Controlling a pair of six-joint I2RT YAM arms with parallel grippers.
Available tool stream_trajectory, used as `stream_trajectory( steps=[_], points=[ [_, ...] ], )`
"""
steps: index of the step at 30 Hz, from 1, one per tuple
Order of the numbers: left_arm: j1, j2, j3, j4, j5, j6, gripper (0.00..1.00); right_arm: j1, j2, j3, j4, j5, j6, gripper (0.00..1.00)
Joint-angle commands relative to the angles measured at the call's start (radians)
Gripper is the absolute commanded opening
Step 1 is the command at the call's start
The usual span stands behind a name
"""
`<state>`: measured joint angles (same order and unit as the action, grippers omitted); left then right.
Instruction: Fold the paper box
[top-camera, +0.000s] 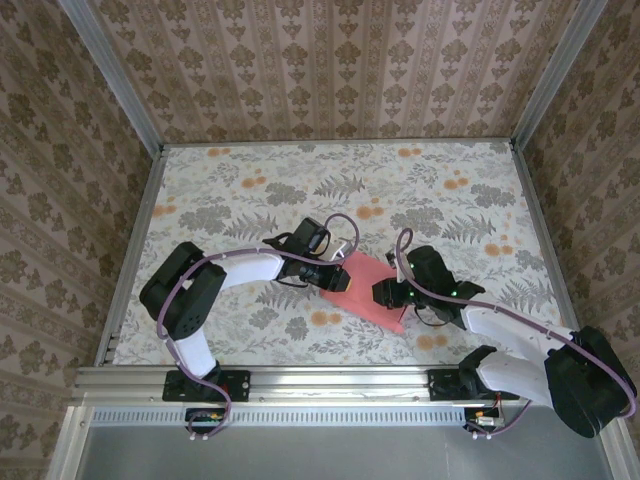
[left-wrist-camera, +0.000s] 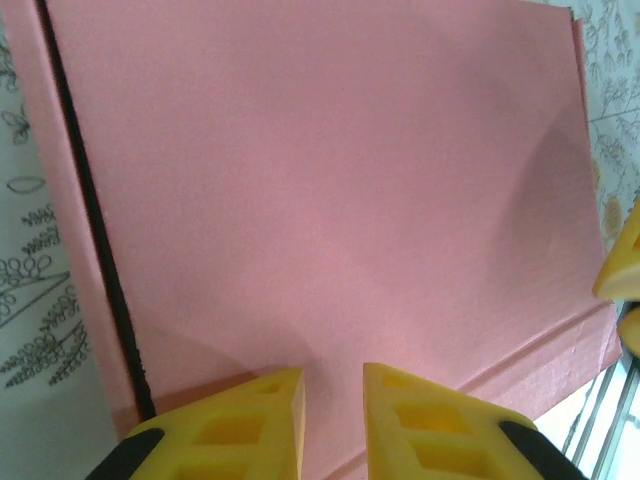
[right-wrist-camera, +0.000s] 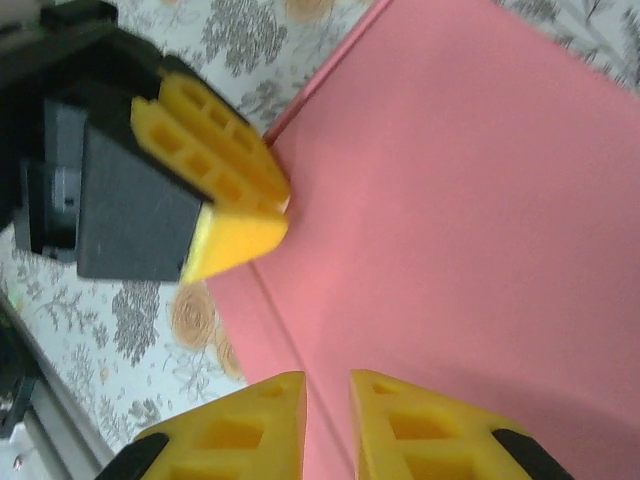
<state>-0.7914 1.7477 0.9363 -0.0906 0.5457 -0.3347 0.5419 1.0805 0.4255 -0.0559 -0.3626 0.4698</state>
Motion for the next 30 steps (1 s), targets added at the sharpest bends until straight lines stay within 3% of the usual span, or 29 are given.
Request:
stream_trajectory(
  steps=[1, 11, 19, 23, 30],
  points=[
    [0.004, 0.013, -0.028, 0.038, -0.029, -0.035, 0.21, 0.013, -0.03, -0.034, -0.083, -0.015, 0.0, 0.21],
    [0.009, -0.004, -0.052, 0.057, -0.052, -0.052, 0.21, 0.012, -0.077, -0.115, -0.053, 0.148, 0.109, 0.19],
    [0.022, -0.042, -0.085, 0.079, -0.089, -0.078, 0.21, 0.012, -0.044, -0.095, -0.065, 0.189, 0.116, 0.19],
    [0.027, -0.098, -0.139, 0.193, -0.099, -0.115, 0.22, 0.013, -0.065, -0.1, -0.003, 0.162, 0.096, 0.19],
    [0.017, -0.209, -0.231, 0.36, -0.15, -0.132, 0.41, 0.022, -0.14, -0.128, 0.058, 0.174, 0.114, 0.31]
  ],
)
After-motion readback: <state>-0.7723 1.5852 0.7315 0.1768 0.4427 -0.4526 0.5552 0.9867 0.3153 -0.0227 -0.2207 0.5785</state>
